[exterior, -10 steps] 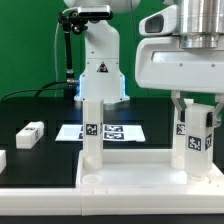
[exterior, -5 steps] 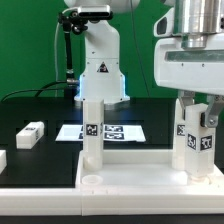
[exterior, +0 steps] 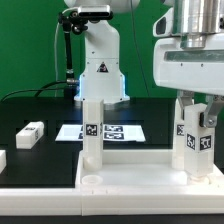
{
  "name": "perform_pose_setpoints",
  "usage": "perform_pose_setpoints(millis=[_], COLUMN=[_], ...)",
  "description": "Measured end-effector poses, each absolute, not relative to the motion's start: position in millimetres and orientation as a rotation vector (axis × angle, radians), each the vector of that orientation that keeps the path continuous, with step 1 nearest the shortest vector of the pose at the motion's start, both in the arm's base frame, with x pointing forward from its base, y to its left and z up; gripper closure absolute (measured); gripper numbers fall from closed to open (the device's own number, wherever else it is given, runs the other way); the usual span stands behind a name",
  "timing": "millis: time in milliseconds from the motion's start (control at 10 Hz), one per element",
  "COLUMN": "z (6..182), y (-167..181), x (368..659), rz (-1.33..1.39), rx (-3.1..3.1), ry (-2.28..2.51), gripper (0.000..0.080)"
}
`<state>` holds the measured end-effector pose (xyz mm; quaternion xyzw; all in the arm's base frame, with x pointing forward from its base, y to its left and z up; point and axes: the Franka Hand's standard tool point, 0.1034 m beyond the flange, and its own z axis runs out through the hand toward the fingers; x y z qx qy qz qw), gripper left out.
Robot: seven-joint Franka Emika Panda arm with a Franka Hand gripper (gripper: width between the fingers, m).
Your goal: Assemble desk
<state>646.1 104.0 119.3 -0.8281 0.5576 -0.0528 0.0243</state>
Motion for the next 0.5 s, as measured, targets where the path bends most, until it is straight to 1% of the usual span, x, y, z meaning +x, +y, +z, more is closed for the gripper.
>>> perform_pose_setpoints(millis=[100, 200, 300, 400, 500], z=[119.3, 119.3, 119.3, 118.9, 118.4], y=[104.0, 104.0, 104.0, 103.1, 107.4], x=[646.1, 646.1, 646.1, 646.0, 649.7], rz=[-0.163, -0.163, -0.163, -0.163, -0.170], rx=[-2.562, -2.562, -2.562, -2.510, -2.413], ry=[1.725, 1.725, 1.725, 1.793, 1.869], gripper=[0.0403, 0.0268, 0.0268, 0.0175, 0.0157])
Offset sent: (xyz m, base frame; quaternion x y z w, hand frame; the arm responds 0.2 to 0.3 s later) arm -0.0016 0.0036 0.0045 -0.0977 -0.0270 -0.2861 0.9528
